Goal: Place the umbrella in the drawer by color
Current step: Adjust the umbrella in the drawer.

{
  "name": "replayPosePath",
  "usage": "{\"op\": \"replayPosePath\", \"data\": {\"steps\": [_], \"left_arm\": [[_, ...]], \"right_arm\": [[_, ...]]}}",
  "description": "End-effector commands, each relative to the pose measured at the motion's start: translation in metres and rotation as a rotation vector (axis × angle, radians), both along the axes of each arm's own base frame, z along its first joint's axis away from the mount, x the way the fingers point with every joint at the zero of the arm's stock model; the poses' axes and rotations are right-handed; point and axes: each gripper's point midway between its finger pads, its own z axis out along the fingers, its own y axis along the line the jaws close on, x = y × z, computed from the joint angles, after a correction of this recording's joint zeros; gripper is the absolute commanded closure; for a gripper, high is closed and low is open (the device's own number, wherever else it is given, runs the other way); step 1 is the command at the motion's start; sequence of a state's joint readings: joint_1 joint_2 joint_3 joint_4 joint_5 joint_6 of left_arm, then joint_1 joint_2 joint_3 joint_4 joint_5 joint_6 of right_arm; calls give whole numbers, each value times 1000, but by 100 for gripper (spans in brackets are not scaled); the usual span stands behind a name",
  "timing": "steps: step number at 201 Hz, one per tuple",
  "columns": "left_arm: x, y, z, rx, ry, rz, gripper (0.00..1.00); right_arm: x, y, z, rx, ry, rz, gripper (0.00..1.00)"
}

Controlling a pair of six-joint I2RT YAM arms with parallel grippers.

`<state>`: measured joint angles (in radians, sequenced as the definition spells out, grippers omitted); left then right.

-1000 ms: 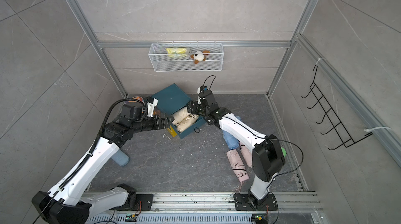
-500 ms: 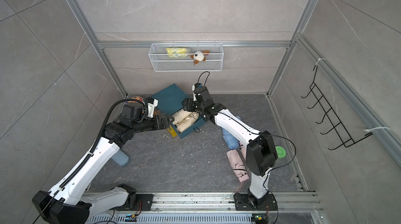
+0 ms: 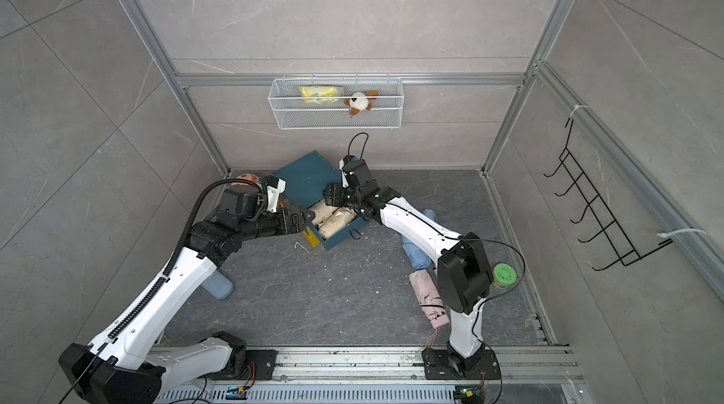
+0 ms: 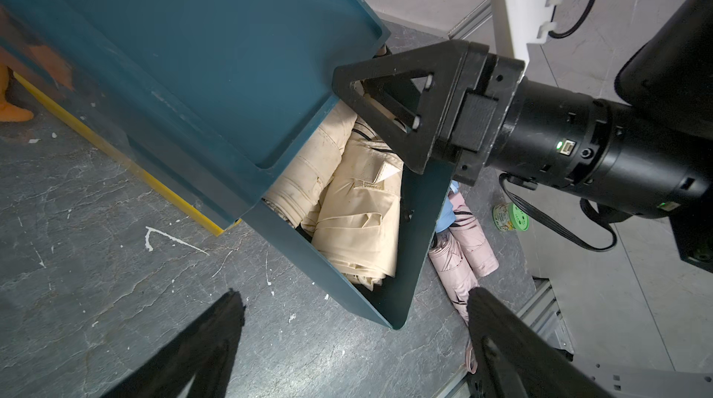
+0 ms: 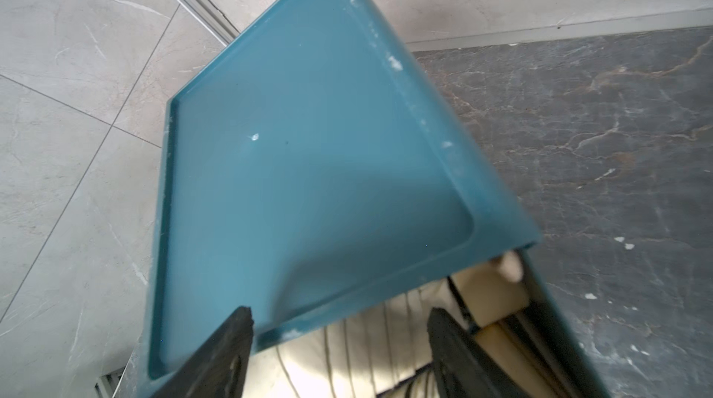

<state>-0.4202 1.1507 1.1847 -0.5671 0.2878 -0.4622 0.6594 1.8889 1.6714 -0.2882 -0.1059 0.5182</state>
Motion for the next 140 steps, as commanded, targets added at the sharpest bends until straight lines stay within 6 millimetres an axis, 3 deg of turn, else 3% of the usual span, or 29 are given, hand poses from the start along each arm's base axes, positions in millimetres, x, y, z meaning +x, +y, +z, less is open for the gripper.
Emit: {"op": "replayPosePath", "data": {"steps": [1,44,76,105,140], "left_arm": [[8,2,7,-19,-31,24,7],[21,28,15,4,-37,154,6],[36,46,14,-14,-10,233,4],[55,55,6,-30,30,274,4],[77,57,-1,-47,60,292,3]], "right_arm": [[-6,5,19,14,-35,37,26],[-24,-16,74,42,-142,28,23],[-39,-34,102,53,-190,25,19],[-54,-46,102,41,-197,42,17],[-78,-65,77,-4,-199,62,17]]}}
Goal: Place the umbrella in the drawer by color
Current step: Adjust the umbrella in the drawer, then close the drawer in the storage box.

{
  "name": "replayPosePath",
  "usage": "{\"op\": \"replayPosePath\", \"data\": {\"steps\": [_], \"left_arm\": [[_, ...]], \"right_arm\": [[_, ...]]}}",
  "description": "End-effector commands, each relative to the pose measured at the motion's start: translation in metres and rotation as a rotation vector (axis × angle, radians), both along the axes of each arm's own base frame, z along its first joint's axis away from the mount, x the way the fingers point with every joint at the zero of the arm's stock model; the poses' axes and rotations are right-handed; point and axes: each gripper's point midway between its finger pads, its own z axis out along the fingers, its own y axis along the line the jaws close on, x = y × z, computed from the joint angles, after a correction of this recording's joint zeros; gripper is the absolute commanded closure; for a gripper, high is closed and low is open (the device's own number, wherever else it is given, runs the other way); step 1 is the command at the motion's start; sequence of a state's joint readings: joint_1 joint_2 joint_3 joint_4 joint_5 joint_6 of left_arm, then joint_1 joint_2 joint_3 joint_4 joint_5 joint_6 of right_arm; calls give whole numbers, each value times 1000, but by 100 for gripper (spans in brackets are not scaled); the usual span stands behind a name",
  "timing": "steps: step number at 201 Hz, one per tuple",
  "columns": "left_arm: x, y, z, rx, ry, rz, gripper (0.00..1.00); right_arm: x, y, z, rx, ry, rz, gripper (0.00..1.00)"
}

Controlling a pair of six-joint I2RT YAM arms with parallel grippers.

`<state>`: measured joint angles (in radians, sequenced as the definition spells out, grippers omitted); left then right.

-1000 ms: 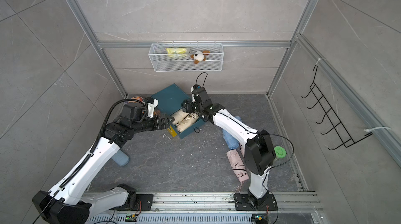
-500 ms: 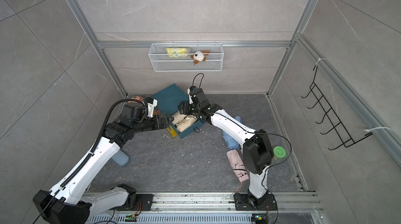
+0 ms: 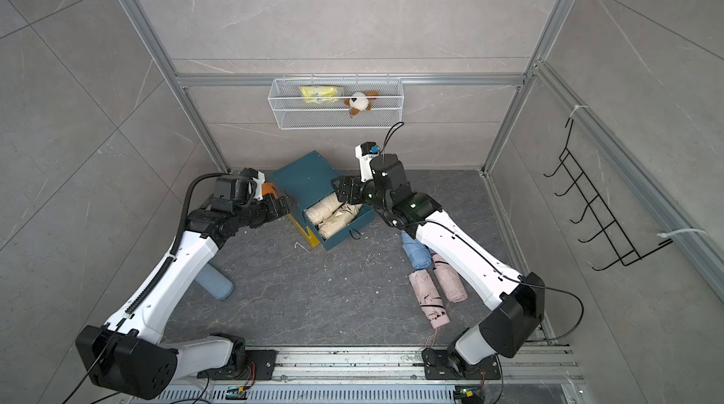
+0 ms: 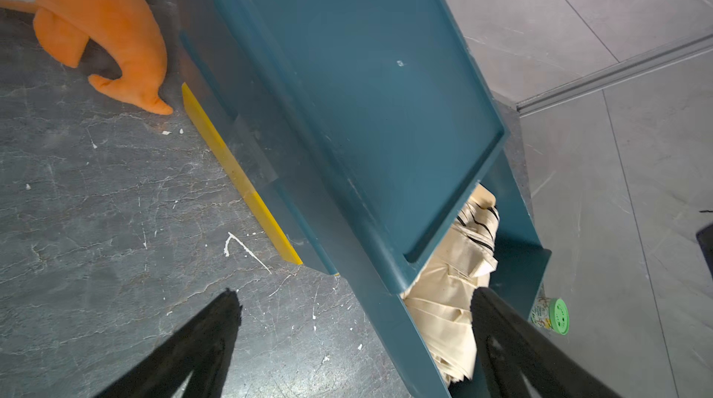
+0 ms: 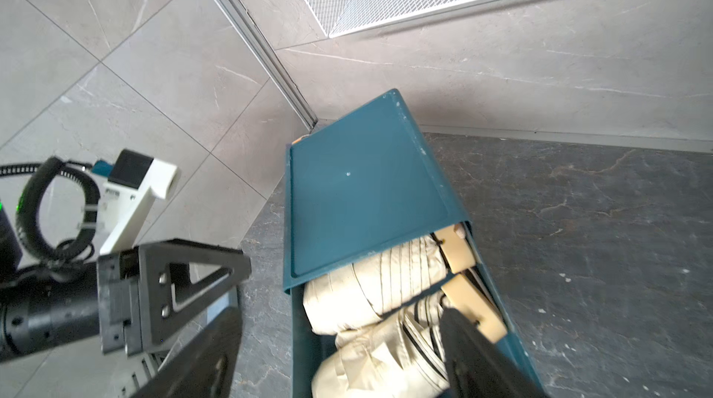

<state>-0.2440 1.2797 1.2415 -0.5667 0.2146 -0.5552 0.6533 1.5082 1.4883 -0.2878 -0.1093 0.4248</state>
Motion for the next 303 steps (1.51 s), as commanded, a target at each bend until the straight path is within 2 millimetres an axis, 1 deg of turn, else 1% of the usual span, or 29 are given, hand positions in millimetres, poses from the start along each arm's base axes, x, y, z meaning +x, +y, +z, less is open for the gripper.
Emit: {"op": "replayPosePath", "data": {"steps": [1,37,61,80,96,110,128,167,193,213,225,267,303], "left_arm": [[18,-3,21,-49,-47,6,3],[37,-4,20,-65,-43,15,3],[48,-6,15,-79,-38,20,3],[56,-8,10,-88,-30,19,3],[62,-10,2,-84,-12,20,4],[66,-11,-5,-83,2,18,4],[69,-12,-13,-81,17,17,6],[71,-15,-33,-84,55,9,13],[72,-17,-46,-87,80,3,20],[72,-18,-51,-90,90,-1,23],[72,-18,-56,-90,100,-4,24],[71,-20,-67,-90,121,-10,28],[71,-21,-70,-92,126,-12,29]], "right_arm": [[-15,-13,-28,-69,11,16,17],[-44,-35,-56,-109,17,34,17],[-60,-43,-75,-131,42,55,18],[-69,-43,-91,-134,68,83,19],[-73,-38,-105,-128,101,111,20],[-75,-32,-114,-117,121,132,21],[-74,-27,-120,-110,129,141,23],[-65,-15,-135,-117,156,162,28],[-57,-8,-144,-134,169,165,31],[-51,-4,-149,-136,175,163,35],[-49,-1,-149,-134,177,165,37],[-42,2,-140,-126,162,158,47],[-38,4,-137,-131,157,154,56]]}}
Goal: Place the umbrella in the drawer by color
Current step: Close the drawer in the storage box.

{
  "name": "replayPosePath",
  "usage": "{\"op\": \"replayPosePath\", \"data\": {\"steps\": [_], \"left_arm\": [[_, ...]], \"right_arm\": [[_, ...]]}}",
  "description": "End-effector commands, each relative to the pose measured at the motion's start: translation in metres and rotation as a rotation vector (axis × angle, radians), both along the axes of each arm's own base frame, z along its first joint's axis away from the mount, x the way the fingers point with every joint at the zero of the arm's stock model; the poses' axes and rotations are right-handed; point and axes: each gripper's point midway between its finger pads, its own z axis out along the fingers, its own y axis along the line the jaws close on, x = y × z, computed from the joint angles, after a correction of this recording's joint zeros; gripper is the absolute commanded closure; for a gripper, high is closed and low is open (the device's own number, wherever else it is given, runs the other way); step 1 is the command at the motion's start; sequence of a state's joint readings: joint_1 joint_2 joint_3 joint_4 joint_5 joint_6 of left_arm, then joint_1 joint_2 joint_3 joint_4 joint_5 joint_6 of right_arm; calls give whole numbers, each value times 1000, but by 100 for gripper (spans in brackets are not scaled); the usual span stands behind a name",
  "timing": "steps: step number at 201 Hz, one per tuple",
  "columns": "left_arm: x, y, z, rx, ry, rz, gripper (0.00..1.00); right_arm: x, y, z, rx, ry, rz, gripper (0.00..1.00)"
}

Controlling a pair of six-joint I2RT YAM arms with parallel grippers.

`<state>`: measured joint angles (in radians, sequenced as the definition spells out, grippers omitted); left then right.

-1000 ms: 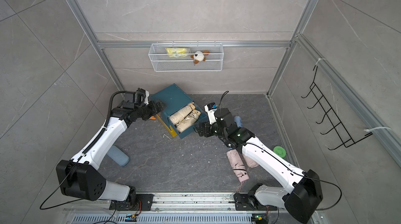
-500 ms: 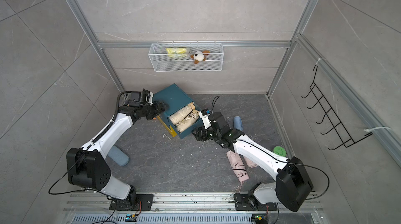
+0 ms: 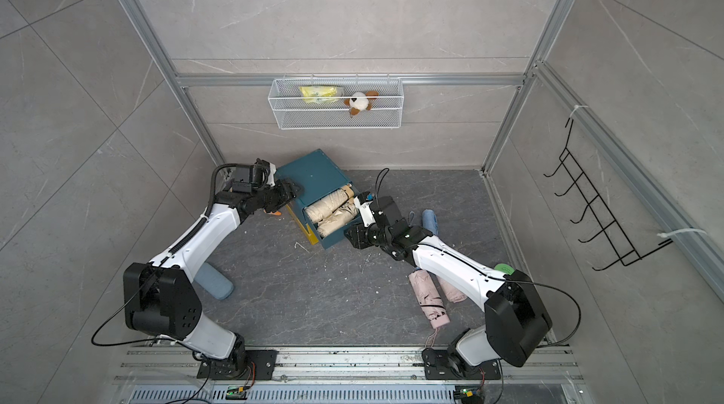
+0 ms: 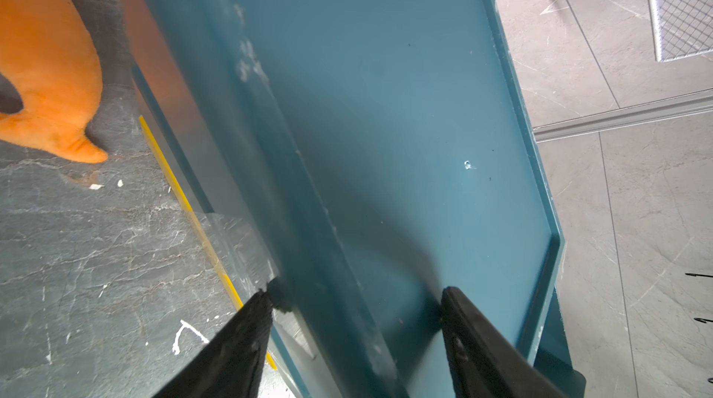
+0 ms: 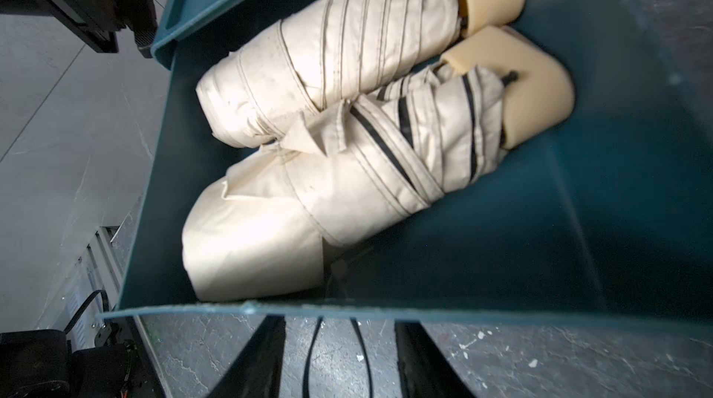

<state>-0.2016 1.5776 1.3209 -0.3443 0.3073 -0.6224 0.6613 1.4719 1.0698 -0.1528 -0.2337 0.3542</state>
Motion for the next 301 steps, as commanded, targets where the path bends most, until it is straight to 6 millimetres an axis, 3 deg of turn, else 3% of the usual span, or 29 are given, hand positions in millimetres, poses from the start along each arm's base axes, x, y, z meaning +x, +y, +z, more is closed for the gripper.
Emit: {"op": "replayPosePath", "data": {"steps": [1,53,81,146,216,301], "left_arm": [[-9,-5,-30,9,86,-28,29],[-10,-5,-36,8,94,-28,29],[-10,-5,-39,7,99,-30,30],[-10,-6,-41,6,103,-31,30],[-11,-6,-43,8,106,-29,29],[-13,-7,-43,10,105,-31,29]], "right_arm": [[8,8,10,16,-28,4,57],[16,13,9,24,-24,-8,68],[22,15,19,46,-46,-29,75],[47,29,34,81,-80,-61,79],[83,57,35,174,-85,-107,78],[115,71,38,326,-70,-215,63]]}}
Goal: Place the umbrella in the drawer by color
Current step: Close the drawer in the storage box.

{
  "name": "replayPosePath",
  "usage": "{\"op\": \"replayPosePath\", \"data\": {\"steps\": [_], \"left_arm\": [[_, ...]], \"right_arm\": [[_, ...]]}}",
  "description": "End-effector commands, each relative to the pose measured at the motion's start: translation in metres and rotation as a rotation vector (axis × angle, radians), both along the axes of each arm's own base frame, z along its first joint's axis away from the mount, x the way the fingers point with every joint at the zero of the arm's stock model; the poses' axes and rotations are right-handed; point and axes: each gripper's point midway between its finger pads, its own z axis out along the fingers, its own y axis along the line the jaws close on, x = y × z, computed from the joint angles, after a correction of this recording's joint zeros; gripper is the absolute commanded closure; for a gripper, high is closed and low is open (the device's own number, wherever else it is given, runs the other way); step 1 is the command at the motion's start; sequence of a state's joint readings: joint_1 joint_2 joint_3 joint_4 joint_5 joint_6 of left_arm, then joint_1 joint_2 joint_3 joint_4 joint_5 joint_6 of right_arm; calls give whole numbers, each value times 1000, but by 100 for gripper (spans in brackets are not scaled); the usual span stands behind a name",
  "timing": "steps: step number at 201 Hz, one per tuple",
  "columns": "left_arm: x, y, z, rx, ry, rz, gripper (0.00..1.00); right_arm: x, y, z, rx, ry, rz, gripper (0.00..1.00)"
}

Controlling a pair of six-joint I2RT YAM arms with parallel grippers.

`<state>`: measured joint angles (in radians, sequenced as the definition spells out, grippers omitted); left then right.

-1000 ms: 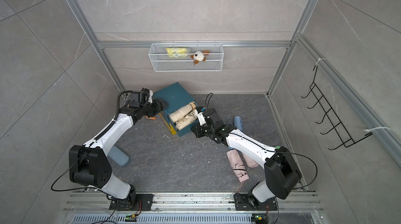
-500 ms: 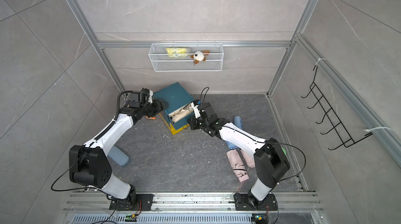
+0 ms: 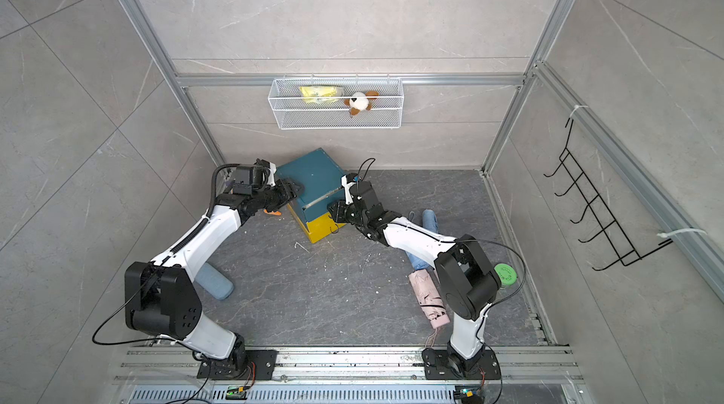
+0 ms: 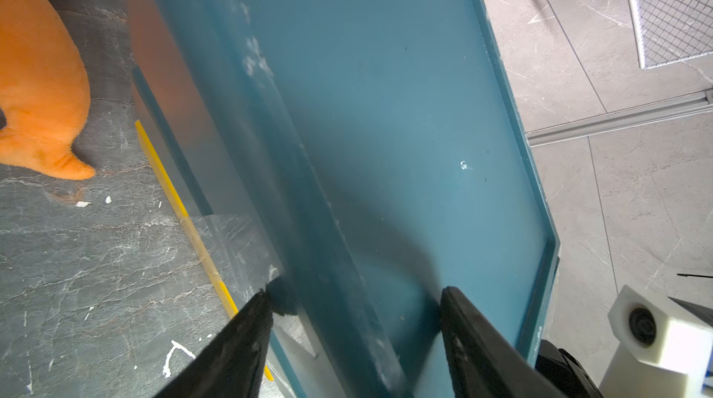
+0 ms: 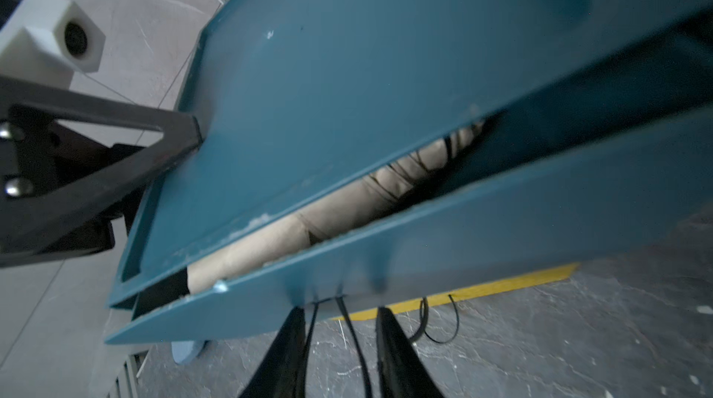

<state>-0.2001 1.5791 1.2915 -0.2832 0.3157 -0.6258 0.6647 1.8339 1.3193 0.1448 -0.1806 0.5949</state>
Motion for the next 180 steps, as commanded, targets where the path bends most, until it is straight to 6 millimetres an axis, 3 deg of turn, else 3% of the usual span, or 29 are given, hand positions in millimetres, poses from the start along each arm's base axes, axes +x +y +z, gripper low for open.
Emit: {"op": "replayPosePath", "data": {"steps": [1,61,121,151,180], "left_arm": [[-17,-5,-42,24,133,-28,29],[-19,-6,-40,26,130,-29,28],[-20,-4,-38,36,126,-26,27],[-19,-4,-38,38,127,-25,26],[-18,-5,-39,35,128,-27,26]], "right_arm": [[22,7,35,99,-72,-62,63],[28,11,30,117,-44,-75,56],[-3,-18,31,84,-56,-86,41],[-19,-33,20,64,-42,-99,34],[-19,-39,-2,56,0,-107,33]]}}
